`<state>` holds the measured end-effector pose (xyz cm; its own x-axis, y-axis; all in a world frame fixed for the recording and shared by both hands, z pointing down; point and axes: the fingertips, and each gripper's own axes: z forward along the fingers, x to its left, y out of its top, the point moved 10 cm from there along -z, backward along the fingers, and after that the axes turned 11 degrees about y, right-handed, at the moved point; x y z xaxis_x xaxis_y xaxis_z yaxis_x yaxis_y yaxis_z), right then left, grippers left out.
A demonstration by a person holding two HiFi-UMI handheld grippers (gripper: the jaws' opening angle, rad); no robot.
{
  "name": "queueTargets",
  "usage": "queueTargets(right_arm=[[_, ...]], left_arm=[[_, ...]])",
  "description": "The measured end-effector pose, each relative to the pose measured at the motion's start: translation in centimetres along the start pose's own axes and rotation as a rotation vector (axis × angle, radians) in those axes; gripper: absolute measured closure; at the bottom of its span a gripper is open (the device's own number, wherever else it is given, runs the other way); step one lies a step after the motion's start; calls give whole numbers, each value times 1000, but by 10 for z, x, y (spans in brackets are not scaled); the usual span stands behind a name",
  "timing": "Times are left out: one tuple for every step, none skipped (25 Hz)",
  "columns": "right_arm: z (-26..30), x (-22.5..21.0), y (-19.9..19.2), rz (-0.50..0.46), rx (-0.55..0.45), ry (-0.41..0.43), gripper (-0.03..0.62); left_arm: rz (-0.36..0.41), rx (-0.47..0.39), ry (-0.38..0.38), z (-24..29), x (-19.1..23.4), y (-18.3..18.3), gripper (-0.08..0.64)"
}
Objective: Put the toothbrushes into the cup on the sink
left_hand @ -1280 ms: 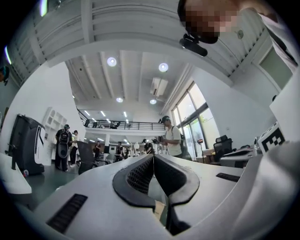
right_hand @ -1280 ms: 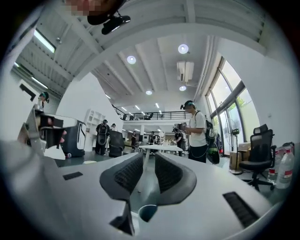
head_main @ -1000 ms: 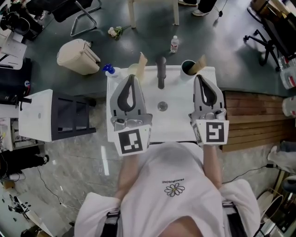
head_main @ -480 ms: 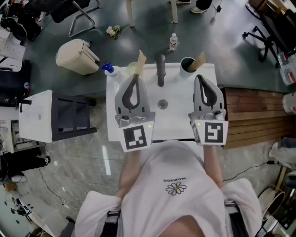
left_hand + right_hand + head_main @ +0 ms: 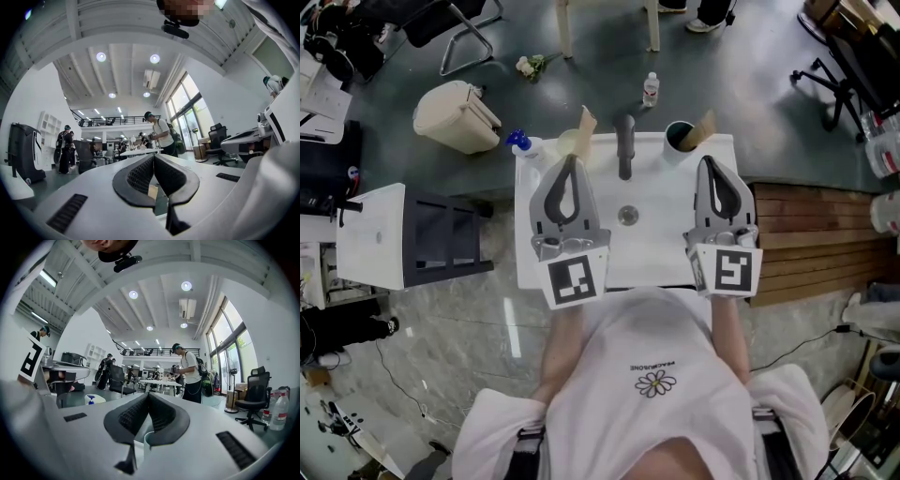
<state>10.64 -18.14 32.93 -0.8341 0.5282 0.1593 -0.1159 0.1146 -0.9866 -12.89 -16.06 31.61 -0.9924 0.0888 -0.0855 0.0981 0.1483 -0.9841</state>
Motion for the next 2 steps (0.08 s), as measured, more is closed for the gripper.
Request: queueTargets(right_arm=[[0,-1,-1,4,-1,-2,580],[0,-1,-1,9,-1,-3,580]], left_arm=[[2,3,2,0,0,-1,541],[4,6,4,0,1,-1,541]])
